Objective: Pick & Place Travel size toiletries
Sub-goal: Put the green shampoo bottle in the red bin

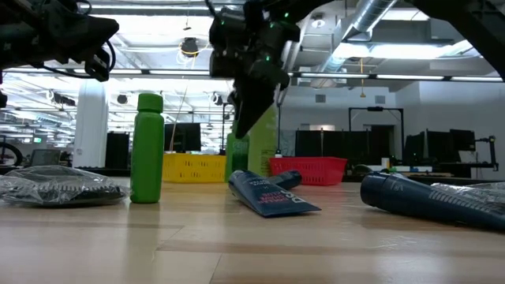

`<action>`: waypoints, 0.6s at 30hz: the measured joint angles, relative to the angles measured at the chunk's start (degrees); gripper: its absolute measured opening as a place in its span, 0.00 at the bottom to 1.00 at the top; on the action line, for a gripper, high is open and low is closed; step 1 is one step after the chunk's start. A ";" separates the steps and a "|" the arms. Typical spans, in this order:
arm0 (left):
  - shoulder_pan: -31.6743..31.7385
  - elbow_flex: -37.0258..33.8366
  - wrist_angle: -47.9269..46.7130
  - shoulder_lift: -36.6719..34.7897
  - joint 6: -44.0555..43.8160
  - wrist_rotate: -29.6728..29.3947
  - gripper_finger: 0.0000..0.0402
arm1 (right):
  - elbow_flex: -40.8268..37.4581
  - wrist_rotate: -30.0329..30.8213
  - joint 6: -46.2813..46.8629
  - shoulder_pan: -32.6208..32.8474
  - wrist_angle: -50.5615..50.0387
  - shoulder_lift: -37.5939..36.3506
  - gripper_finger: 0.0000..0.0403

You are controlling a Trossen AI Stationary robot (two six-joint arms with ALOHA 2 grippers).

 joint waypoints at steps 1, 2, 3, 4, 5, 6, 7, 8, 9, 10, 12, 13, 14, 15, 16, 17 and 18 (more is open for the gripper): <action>0.00 0.01 0.00 -0.01 -0.01 0.00 0.03 | 0.00 0.00 -0.02 -0.20 -0.25 -0.89 0.23; 0.00 0.01 0.02 -0.02 -0.02 0.00 0.03 | 0.00 -0.04 -0.02 -0.49 -0.55 -1.89 0.23; 0.00 -0.01 0.02 -0.02 0.00 0.00 0.03 | 0.00 -0.04 -0.02 -0.95 -1.08 -3.11 0.23; 0.00 -0.01 0.03 -0.02 -0.02 0.00 0.03 | 0.00 -0.07 -0.02 -1.56 -2.00 -4.37 0.23; 0.00 -0.01 0.04 -0.02 -0.02 0.00 0.03 | 0.00 -0.06 -0.01 -2.31 -2.88 -5.64 0.23; 0.00 0.00 0.04 -0.02 -0.01 0.00 0.03 | 0.00 -0.04 0.00 -3.18 -3.56 -6.93 0.23; -0.02 0.00 0.04 -0.02 0.00 0.01 0.03 | 0.00 0.00 0.08 -4.17 -4.46 -8.34 0.23; 0.00 0.00 0.04 -0.02 -0.02 0.00 0.03 | 0.00 0.00 0.28 -5.20 -5.72 -9.74 0.23; 0.00 0.01 0.04 -0.02 -0.01 0.00 0.03 | 0.00 0.00 0.77 -6.36 -6.47 -11.14 0.23; 0.00 -0.01 0.04 -0.02 -0.02 0.02 0.03 | 0.02 0.00 1.14 -7.63 -6.88 -12.51 0.23; -0.01 -0.01 0.05 -0.02 -0.02 0.00 0.03 | 0.02 0.24 1.70 -10.39 -9.10 -14.83 0.23; 0.00 0.01 0.07 -0.02 -0.02 0.00 0.03 | 0.02 1.01 2.16 -11.75 -9.49 -15.66 0.23; -0.01 0.00 0.04 -0.02 0.00 0.02 0.03 | 0.02 2.31 2.66 -13.20 -9.63 -16.31 0.23; 0.00 -0.01 0.04 -0.02 0.00 0.03 0.03 | 0.02 3.63 2.99 -14.73 -10.50 -16.79 0.23; 0.00 0.01 0.08 -0.02 -0.02 0.00 0.03 | 0.02 4.78 3.20 -16.13 -11.41 -17.02 0.23; 0.00 -0.01 0.07 -0.02 -0.01 0.01 0.03 | 0.02 5.98 3.41 -17.47 -11.65 -17.07 0.23; 0.00 0.00 0.06 -0.02 -0.01 0.03 0.03 | 0.02 6.63 3.72 -18.91 -11.80 -16.98 0.23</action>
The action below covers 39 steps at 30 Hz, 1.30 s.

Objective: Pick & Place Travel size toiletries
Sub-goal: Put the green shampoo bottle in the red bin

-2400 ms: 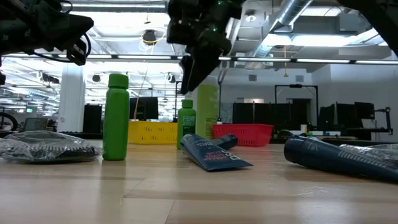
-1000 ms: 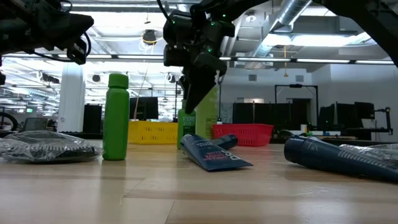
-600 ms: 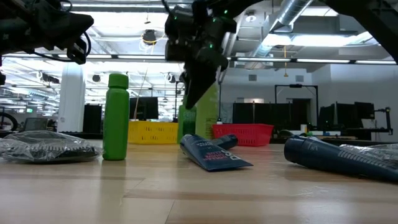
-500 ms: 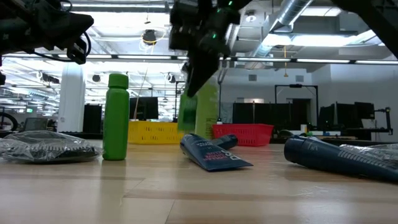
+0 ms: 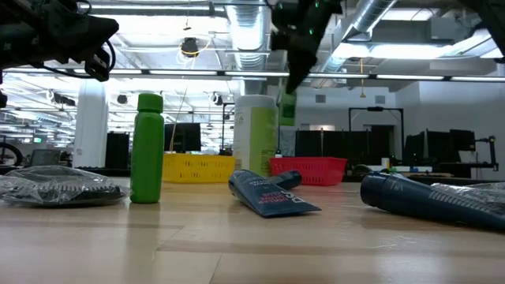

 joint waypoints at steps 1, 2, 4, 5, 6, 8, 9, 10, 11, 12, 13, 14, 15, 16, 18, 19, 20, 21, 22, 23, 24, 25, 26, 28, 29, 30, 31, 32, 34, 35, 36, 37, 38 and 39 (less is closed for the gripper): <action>-0.01 0.00 0.01 0.00 0.01 -0.01 0.03 | 0.00 0.18 0.18 -1.29 -0.77 0.20 0.23; -0.01 0.00 0.03 0.00 0.00 -0.03 0.03 | 0.00 0.21 0.58 -2.48 -1.43 0.64 0.23; -0.01 0.01 0.01 0.00 0.00 0.05 0.03 | 0.00 0.19 1.19 -4.31 -2.50 1.88 0.23; -0.02 -0.01 0.03 0.00 0.01 0.12 0.03 | 0.00 0.19 1.48 -5.10 -3.89 2.61 0.23; -0.02 0.01 0.05 0.00 0.01 0.12 0.03 | 0.00 0.19 1.69 -5.83 -5.14 3.46 0.23; -0.02 0.01 0.01 0.00 0.01 0.14 0.03 | 0.00 0.19 1.85 -7.09 -6.96 5.02 0.23; -0.02 0.01 0.03 0.00 0.01 0.10 0.03 | 0.00 0.21 1.83 -7.57 -8.09 5.79 0.23; -0.01 0.00 0.03 0.00 -0.01 0.10 0.03 | 0.00 0.21 1.85 -7.92 -8.70 6.58 0.23; 0.00 -0.01 0.01 0.00 0.01 0.12 0.03 | 0.00 0.30 1.85 -8.21 -8.87 7.28 0.23; -0.01 0.00 0.03 0.00 0.00 0.12 0.03 | 0.00 0.45 1.85 -8.48 -9.25 7.87 0.23; 0.00 -0.01 0.04 0.00 -0.01 0.00 0.03 | 0.00 0.74 1.85 -8.63 -9.63 8.43 0.23; 0.00 0.01 0.06 0.00 0.00 -0.06 0.03 | 0.00 1.03 1.88 -8.59 -9.63 8.94 0.23; -0.02 0.01 0.04 0.00 0.00 -0.06 0.03 | 0.00 1.07 1.88 -8.56 -9.51 9.33 0.23; -0.01 -0.01 0.05 0.00 0.01 -0.06 0.03 | 0.00 1.07 1.88 -8.54 -9.49 9.74 0.23; -0.02 -0.01 0.10 0.00 -0.01 -0.06 0.03 | 0.00 1.09 2.14 -8.21 -9.35 10.42 0.23; -0.02 0.01 0.10 0.00 0.01 -0.06 0.03 | 0.00 1.12 2.27 -8.19 -9.39 10.80 0.23; -0.02 0.01 0.12 0.00 -0.01 -0.09 0.03 | 0.00 1.13 2.27 -8.09 -9.37 11.08 0.23; 0.00 -0.01 0.18 0.00 0.01 -0.07 0.03 | -0.02 1.20 2.27 -7.97 -9.42 11.26 0.23; -0.02 0.00 0.16 0.00 0.00 -0.06 0.03 | -0.04 1.53 2.18 -7.97 -9.43 11.41 0.23; -0.01 0.01 0.20 0.00 0.01 -0.07 0.03 | 0.01 2.35 2.05 -7.94 -9.17 11.77 0.23; 0.00 0.00 0.29 0.00 -0.01 -0.06 0.03 | 0.02 3.04 2.03 -7.75 -8.82 12.07 0.23; 0.00 0.01 0.32 0.00 -0.01 -0.06 0.03 | -0.01 3.44 2.04 -7.64 -8.94 12.36 0.23; -0.02 0.00 0.32 0.00 0.00 -0.07 0.03 | -0.07 3.91 2.04 -7.64 -9.34 12.65 0.23; -0.02 0.01 0.40 0.00 0.01 -0.06 0.03 | -0.04 4.23 2.01 -7.64 -9.35 12.88 0.23; 0.00 -0.01 0.40 0.00 0.01 -0.03 0.03 | -0.04 4.25 2.03 -7.62 -9.51 12.92 0.23; -0.02 0.00 0.41 0.00 0.01 -0.07 0.03 | -0.04 4.30 2.07 -7.60 -9.69 12.94 0.23; -0.01 0.01 0.42 0.00 0.00 -0.06 0.03 | -0.04 4.28 2.07 -7.60 -9.42 12.96 0.23; 0.00 0.01 0.41 0.00 0.01 -0.04 0.03 | -0.04 4.30 2.07 -7.54 -8.91 12.96 0.23; -0.01 0.00 0.49 0.00 0.01 -0.06 0.03 | -0.04 4.30 2.25 -7.49 -8.24 12.96 0.23; 0.00 0.01 0.49 0.00 -0.01 -0.05 0.03 | -0.04 4.30 2.55 -7.53 -8.33 12.96 0.23; -0.02 -0.01 0.51 0.00 0.00 -0.03 0.03 | -0.04 4.30 2.99 -7.59 -8.41 12.96 0.23; -0.02 -0.01 0.55 0.00 -0.01 -0.03 0.03 | -0.05 4.30 3.20 -7.60 -8.46 12.96 0.23; 0.00 -0.01 0.65 0.00 0.01 -0.05 0.03 | -0.37 4.30 3.34 -7.60 -8.18 12.94 0.23; -0.01 -0.01 0.76 0.00 0.00 -0.05 0.03 | -0.91 4.30 3.36 -7.47 -7.75 12.91 0.23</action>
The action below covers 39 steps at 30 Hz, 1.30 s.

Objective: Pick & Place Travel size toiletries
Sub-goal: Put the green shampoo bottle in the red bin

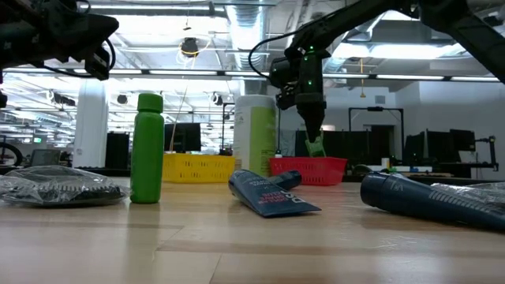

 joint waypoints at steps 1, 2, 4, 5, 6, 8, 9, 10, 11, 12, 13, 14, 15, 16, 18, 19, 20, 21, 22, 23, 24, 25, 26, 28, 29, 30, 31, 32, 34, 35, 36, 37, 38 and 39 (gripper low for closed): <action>-0.01 0.00 0.03 0.00 0.01 0.01 0.03 | -0.53 0.00 0.23 0.04 0.41 0.04 0.23; 0.01 0.01 0.05 0.00 0.01 0.01 0.03 | -0.90 0.02 0.38 0.16 0.49 0.08 0.23; -0.01 0.00 0.10 0.00 0.01 0.01 0.03 | -1.04 0.07 0.38 0.25 0.45 0.09 0.23; 0.00 0.02 0.13 0.00 0.01 0.01 0.03 | -1.03 0.02 0.21 0.29 0.62 0.04 0.23; 0.00 0.00 0.17 0.00 0.01 0.01 0.03 | -1.01 0.03 0.15 0.35 0.79 0.02 0.23; 0.01 0.02 0.29 0.00 -0.01 0.01 0.03 | -1.01 0.00 0.20 0.35 1.33 0.04 0.23; 0.01 0.01 0.45 0.00 0.01 0.01 0.03 | -1.01 0.02 0.29 0.31 1.41 0.04 0.23; 0.00 0.01 0.54 0.00 0.01 0.01 0.03 | -1.01 0.02 0.42 0.25 1.33 0.04 0.23; 0.01 0.01 0.57 0.00 0.01 0.01 0.03 | -1.01 0.02 0.46 0.24 1.33 0.04 0.23; 0.00 0.00 0.56 0.00 0.01 0.01 0.03 | -1.01 0.02 0.60 0.24 1.36 0.04 0.23; 0.01 0.00 0.56 0.00 0.00 0.01 0.03 | -1.01 0.03 0.75 0.22 1.39 0.04 0.23; 0.01 0.01 0.56 0.00 0.00 0.01 0.03 | -1.01 0.04 0.87 0.22 1.46 0.04 0.23; -0.01 0.00 0.57 0.00 0.01 0.01 0.03 | -1.01 0.04 1.14 0.24 1.52 0.04 0.23; 0.01 0.02 0.58 0.00 0.01 0.01 0.03 | -1.01 0.02 1.47 0.24 1.53 0.04 0.23; 0.00 0.01 0.60 0.00 0.00 0.01 0.03 | -1.01 0.02 2.01 0.24 1.54 0.04 0.23; 0.00 0.02 0.60 0.00 -0.01 0.01 0.03 | -1.01 0.02 2.21 0.24 1.54 0.04 0.23; 0.00 0.01 0.62 0.00 0.01 0.01 0.03 | -1.01 0.02 2.54 0.24 1.56 0.04 0.23; 0.01 0.02 0.62 0.00 0.01 0.01 0.03 | -1.01 0.02 2.84 0.24 1.56 0.04 0.23; 0.01 0.00 0.64 0.00 -0.01 0.01 0.03 | -1.01 0.02 3.22 0.24 1.56 0.04 0.23; -0.01 0.00 0.62 0.00 0.01 0.01 0.03 | -1.01 0.02 3.38 0.24 1.56 0.04 0.23; -0.01 0.00 0.64 0.00 0.01 0.01 0.03 | -1.01 0.02 3.42 0.24 1.55 0.04 0.23; 0.00 0.01 0.65 0.00 0.01 0.01 0.03 | -1.01 0.02 3.43 0.24 1.54 0.04 0.23; -0.01 0.01 0.65 0.00 0.00 0.01 0.03 | -1.01 0.03 3.48 0.24 1.54 0.04 0.23; 0.01 0.00 0.67 0.00 0.01 0.01 0.03 | -1.01 0.02 4.00 0.24 1.51 0.04 0.23; 0.00 0.02 0.67 0.00 0.01 0.01 0.03 | -1.01 0.02 4.28 0.26 1.43 0.04 0.23; 0.01 0.02 0.67 0.00 0.00 0.01 0.03 | -1.01 0.02 4.42 0.31 1.34 0.04 0.23; 0.00 0.01 0.69 0.00 0.01 0.01 0.03 | -1.01 0.02 4.48 0.31 1.34 0.04 0.23; -0.01 0.00 0.68 0.00 0.01 0.01 0.03 | -1.01 0.02 4.50 0.31 1.36 0.04 0.23; -0.01 0.02 0.69 0.00 -0.01 0.01 0.03 | -1.01 0.02 4.89 0.31 1.36 0.04 0.23; -0.01 0.01 0.71 0.00 -0.01 0.02 0.03 | -1.01 0.02 4.96 0.30 1.34 0.04 0.23; 0.01 0.01 0.71 0.00 0.01 0.02 0.03 | -1.01 0.02 4.96 0.30 1.34 0.04 0.23; 0.00 0.01 0.71 0.00 0.00 0.01 0.03 | -1.01 0.02 4.97 0.29 1.39 0.04 0.23; 0.00 0.01 0.71 0.00 0.00 0.02 0.03 | -1.01 0.03 5.24 0.31 1.46 0.04 0.23; -0.01 0.01 0.71 0.00 0.01 0.03 0.03 | -1.01 0.03 5.55 0.36 1.64 0.04 0.23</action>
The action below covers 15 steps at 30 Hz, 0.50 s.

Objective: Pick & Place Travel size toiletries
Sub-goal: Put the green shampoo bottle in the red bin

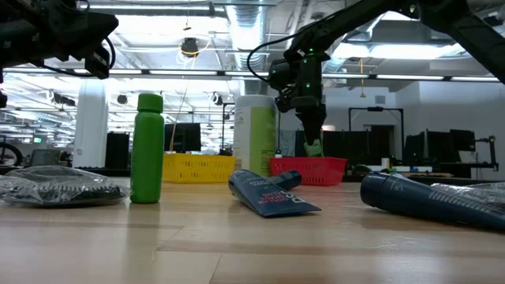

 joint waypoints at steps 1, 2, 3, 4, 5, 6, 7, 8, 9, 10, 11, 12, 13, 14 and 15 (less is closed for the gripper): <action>0.01 0.00 0.00 0.00 0.00 -0.01 0.03 | 0.00 0.04 0.33 0.02 0.27 0.00 0.22; 0.02 -0.01 0.00 0.00 0.00 -0.01 0.03 | 0.00 0.21 0.70 0.02 0.54 -0.02 0.22; 0.01 -0.01 0.00 0.00 0.00 -0.01 0.03 | 0.00 0.29 0.87 0.02 0.63 -0.15 0.21; 0.02 -0.01 0.00 0.00 0.00 -0.01 0.03 | -0.04 0.34 0.86 0.02 0.59 -0.36 0.21; 0.00 -0.01 0.00 0.00 0.00 -0.01 0.03 | -0.04 0.40 0.84 0.02 0.59 -0.54 0.21; 0.00 0.00 0.02 0.00 0.00 -0.01 0.03 | -0.03 0.41 0.86 0.02 0.54 -0.65 0.21; 0.00 -0.01 0.00 0.00 0.00 0.01 0.03 | -0.01 0.41 0.87 0.02 0.11 -0.81 0.21; 0.02 0.00 0.00 0.00 0.00 0.01 0.03 | -0.05 0.40 0.86 0.00 -0.63 -1.03 0.21; 0.02 0.01 0.02 0.00 0.00 -0.01 0.03 | -0.11 0.38 0.82 -0.06 -1.32 -1.31 0.21; 0.01 -0.01 0.02 0.00 0.00 0.01 0.03 | -0.10 0.11 0.78 0.11 -1.17 -1.61 0.21; 0.01 0.00 0.04 0.01 -0.01 0.02 0.03 | -0.07 -0.04 0.84 0.28 -0.57 -2.02 0.21; 0.01 0.01 0.07 0.02 -0.01 0.05 0.03 | -0.09 -0.07 0.83 0.30 -0.49 -2.47 0.21; 0.02 0.00 0.18 0.02 -0.02 0.03 0.03 | -0.09 -0.07 0.72 0.31 -0.72 -3.06 0.21; 0.01 -0.01 0.27 0.02 -0.02 0.07 0.03 | -0.09 -0.05 0.68 0.41 -0.49 -3.79 0.21; 0.00 0.01 0.28 0.02 0.00 0.18 0.03 | -0.09 -0.10 0.72 0.43 0.13 -4.58 0.21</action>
